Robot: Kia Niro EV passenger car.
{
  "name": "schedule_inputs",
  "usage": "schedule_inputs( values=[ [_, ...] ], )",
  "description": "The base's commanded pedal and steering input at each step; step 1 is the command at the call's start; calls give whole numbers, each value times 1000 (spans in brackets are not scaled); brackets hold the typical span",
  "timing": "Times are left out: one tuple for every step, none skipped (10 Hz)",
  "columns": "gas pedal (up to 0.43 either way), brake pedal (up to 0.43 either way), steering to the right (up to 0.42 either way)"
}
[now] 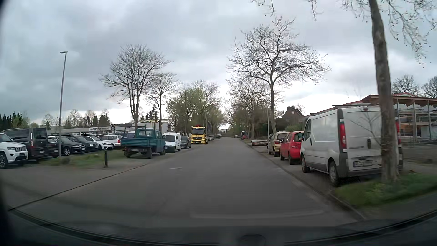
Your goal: Follow the waypoints while adhering to traffic rules and regulations
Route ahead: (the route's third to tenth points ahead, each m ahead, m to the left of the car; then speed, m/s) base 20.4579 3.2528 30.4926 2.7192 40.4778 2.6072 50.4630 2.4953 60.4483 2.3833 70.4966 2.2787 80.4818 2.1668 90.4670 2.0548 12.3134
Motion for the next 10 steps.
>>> schedule_inputs(
  values=[
    [220, 0, -3],
    [220, 0, -3],
    [220, 0, -3],
    [220, 0, -3],
    [220, 0, -3],
    [209, 0, -3],
    [197, 0, -3],
    [197, 0, -3],
    [197, 0, -3],
    [197, 0, -3]
  ],
)
